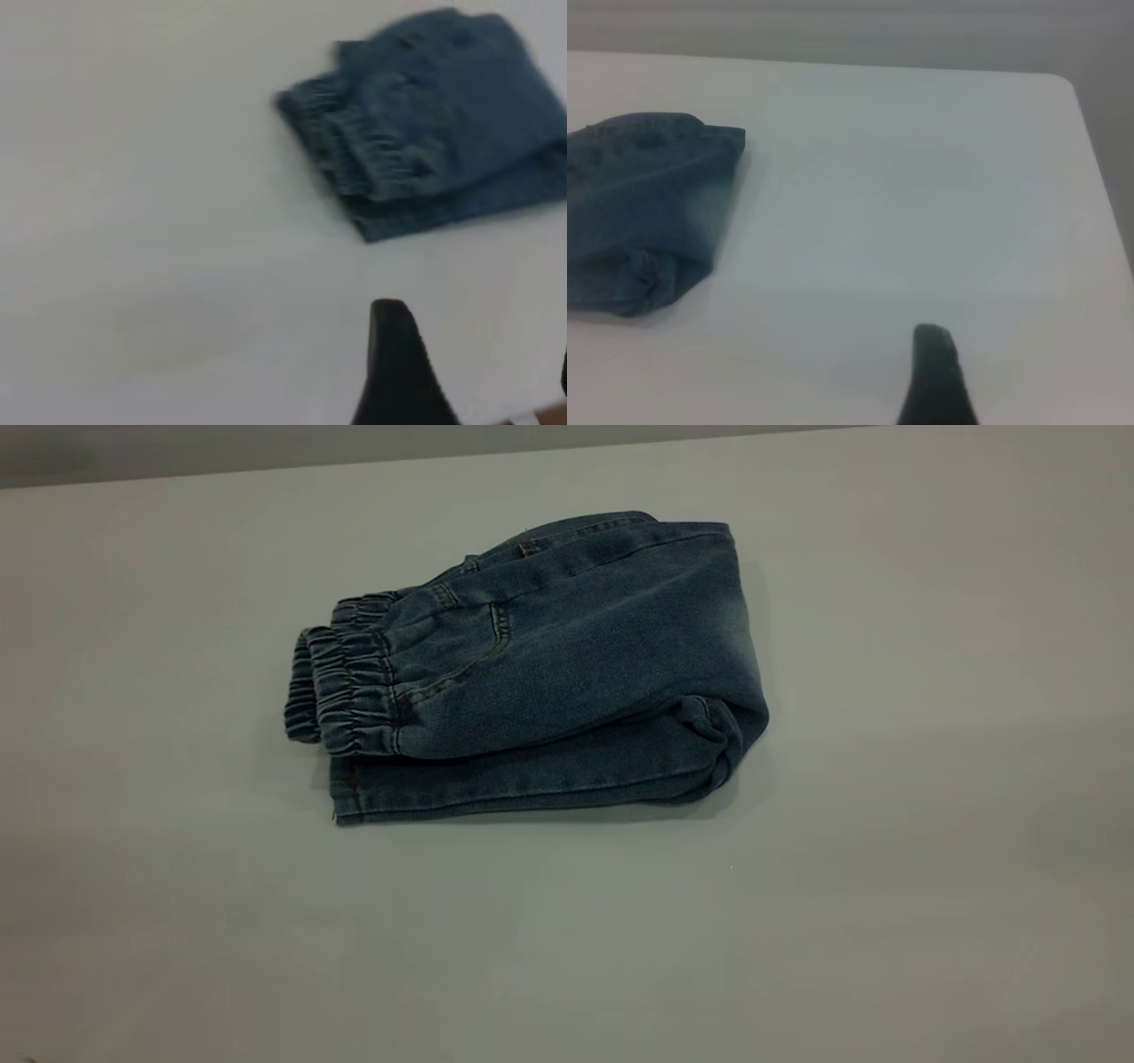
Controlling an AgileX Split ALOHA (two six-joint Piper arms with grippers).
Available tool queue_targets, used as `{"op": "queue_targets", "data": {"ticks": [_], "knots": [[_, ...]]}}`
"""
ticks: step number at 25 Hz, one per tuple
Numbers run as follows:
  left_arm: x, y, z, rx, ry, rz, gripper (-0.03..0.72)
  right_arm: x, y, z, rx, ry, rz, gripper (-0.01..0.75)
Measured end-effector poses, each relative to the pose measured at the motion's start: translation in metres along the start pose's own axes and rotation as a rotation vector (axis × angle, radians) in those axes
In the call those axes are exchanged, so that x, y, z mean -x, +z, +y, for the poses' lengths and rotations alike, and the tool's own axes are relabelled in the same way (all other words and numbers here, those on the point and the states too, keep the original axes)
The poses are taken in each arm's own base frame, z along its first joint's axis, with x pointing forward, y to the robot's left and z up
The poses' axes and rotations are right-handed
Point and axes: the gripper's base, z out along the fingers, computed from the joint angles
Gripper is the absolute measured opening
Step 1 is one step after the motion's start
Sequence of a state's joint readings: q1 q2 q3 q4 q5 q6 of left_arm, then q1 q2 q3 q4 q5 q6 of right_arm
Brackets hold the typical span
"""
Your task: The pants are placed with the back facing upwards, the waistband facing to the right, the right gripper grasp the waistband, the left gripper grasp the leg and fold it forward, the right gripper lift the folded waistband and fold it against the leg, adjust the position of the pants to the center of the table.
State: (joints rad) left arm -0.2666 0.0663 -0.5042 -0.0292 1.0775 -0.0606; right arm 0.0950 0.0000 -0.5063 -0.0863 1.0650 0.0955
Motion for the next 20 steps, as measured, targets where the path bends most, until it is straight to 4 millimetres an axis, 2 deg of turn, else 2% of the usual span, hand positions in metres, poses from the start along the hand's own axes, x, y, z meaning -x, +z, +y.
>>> {"op": "queue_targets", "data": {"ticks": [7, 20], "knots": [[-0.0052, -0.0087, -0.0012, 0.177, -0.102, -0.083, 0.399, 0.0, 0.0, 0.0004, 0.0, 0.004, -0.001, 0.43], [-0.0051, -0.0082, -0.0011, 0.181, -0.105, -0.083, 0.399, 0.0, 0.0, 0.0005, 0.001, 0.005, -0.001, 0.43]]}}
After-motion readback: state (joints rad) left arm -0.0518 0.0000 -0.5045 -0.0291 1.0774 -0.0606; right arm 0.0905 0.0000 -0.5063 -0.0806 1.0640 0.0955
